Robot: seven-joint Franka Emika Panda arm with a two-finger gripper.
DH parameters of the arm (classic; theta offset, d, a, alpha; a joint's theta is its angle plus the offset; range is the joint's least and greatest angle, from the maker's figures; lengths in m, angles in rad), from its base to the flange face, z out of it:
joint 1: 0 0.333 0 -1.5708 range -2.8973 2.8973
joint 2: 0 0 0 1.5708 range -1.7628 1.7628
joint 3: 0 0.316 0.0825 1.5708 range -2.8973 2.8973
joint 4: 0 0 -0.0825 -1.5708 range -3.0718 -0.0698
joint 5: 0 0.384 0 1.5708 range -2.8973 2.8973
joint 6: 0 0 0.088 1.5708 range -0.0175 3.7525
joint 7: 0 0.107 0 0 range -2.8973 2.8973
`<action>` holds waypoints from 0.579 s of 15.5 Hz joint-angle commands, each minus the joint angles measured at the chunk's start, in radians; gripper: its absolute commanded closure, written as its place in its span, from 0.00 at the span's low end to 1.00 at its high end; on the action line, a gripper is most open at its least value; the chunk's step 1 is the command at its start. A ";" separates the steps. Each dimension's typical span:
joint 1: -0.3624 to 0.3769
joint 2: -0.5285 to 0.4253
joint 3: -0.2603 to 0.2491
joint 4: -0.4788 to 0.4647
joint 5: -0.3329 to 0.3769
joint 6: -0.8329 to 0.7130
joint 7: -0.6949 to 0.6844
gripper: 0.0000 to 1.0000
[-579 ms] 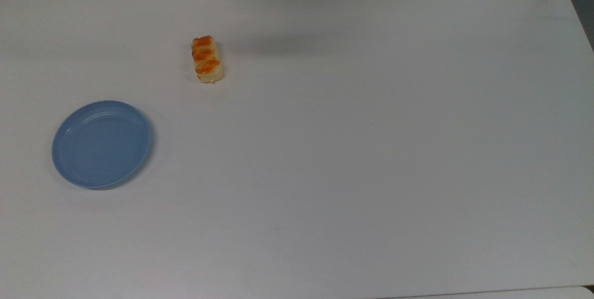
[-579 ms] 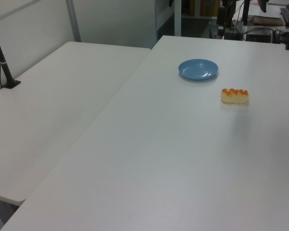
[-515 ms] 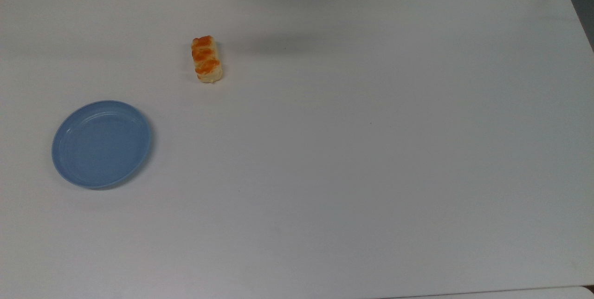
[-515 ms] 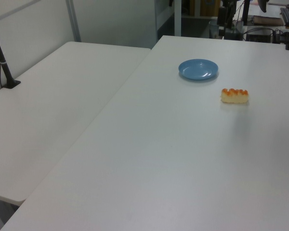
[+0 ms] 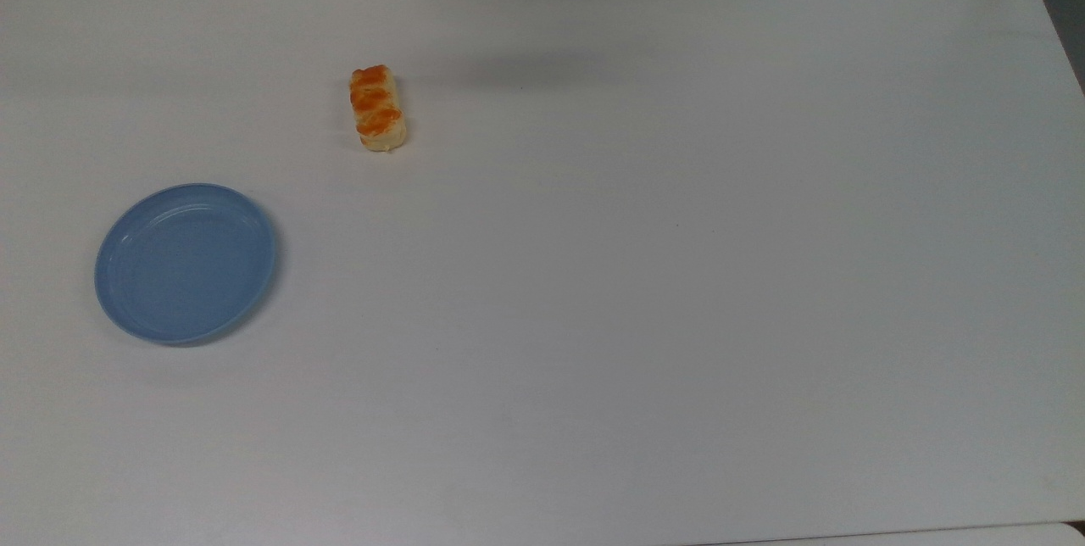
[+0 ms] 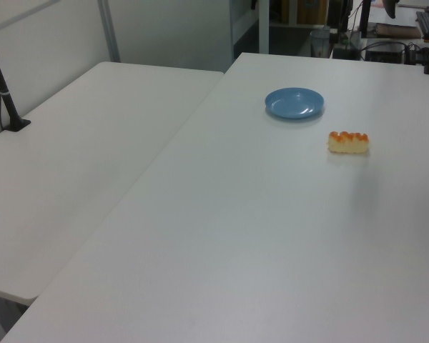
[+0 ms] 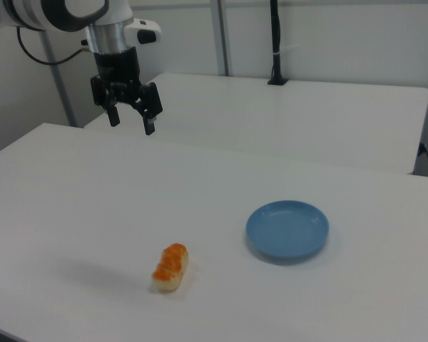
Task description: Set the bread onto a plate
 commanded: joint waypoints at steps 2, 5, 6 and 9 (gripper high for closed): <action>0.005 0.014 -0.009 0.025 0.001 -0.034 -0.028 0.00; 0.014 0.013 -0.031 0.024 0.000 -0.041 -0.037 0.00; 0.025 0.013 -0.045 0.024 -0.002 -0.041 -0.037 0.00; 0.054 0.017 -0.104 0.009 -0.003 -0.030 -0.069 0.00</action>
